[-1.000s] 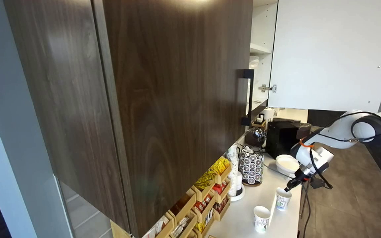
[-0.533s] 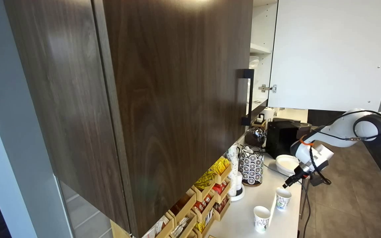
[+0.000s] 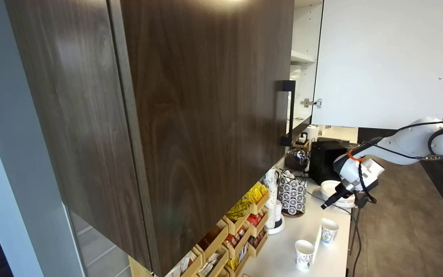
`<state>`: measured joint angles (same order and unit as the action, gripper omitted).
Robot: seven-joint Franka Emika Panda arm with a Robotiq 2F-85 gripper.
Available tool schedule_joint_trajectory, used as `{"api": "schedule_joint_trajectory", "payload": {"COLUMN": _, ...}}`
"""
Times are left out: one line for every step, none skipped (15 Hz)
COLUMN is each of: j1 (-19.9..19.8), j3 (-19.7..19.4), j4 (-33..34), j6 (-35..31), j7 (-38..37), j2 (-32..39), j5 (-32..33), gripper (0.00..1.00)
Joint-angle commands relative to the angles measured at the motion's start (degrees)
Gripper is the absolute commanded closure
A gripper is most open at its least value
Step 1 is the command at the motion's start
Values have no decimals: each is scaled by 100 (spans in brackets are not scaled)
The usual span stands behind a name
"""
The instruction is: Swap the two cups in the cupboard and on the counter
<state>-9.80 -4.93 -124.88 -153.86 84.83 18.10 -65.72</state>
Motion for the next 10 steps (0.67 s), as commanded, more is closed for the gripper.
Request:
{"api": "schedule_joint_trajectory", "payload": {"j1": 428, "j3": 107, "j4": -618, "j6": -132, "j7": -406, "j2": -373, "j5": 466, "gripper": 1}}
{"api": "schedule_joint_trajectory", "payload": {"j1": 530, "j3": 133, "j4": -696, "j6": -102, "j7": -542, "j2": -398, "j5": 599, "gripper": 0}}
{"api": "schedule_joint_trajectory", "payload": {"j1": 647, "j3": 159, "j4": -777, "j6": -71, "j7": -723, "j2": -407, "j5": 749, "gripper": 0}}
{"api": "schedule_joint_trajectory", "payload": {"j1": 746, "j3": 182, "j4": -843, "j6": -69, "j7": -870, "j2": -411, "j5": 854, "gripper": 0}}
{"api": "schedule_joint_trajectory", "payload": {"j1": 859, "j3": 212, "j4": -898, "j6": -71, "j7": -1016, "j2": -378, "j5": 974, "gripper": 0}}
{"api": "schedule_joint_trajectory", "payload": {"j1": 950, "j3": 227, "j4": -942, "j6": -66, "j7": -1141, "j2": -358, "j5": 1079, "gripper": 0}}
{"api": "schedule_joint_trajectory", "payload": {"j1": 1039, "j3": 240, "j4": -974, "j6": -51, "j7": -1253, "j2": -327, "j5": 1168, "gripper": 0}}
{"api": "schedule_joint_trajectory", "payload": {"j1": 1117, "j3": 259, "j4": -1010, "j6": -42, "j7": -1327, "j2": -319, "j5": 1223, "gripper": 0}}
{"api": "schedule_joint_trajectory", "payload": {"j1": 1189, "j3": 272, "j4": -1027, "j6": -41, "j7": -1396, "j2": -293, "j5": 1266, "gripper": 0}}
{"api": "schedule_joint_trajectory", "payload": {"j1": 1246, "j3": 285, "j4": -1033, "j6": -46, "j7": -1446, "j2": -259, "j5": 1291, "gripper": 0}}
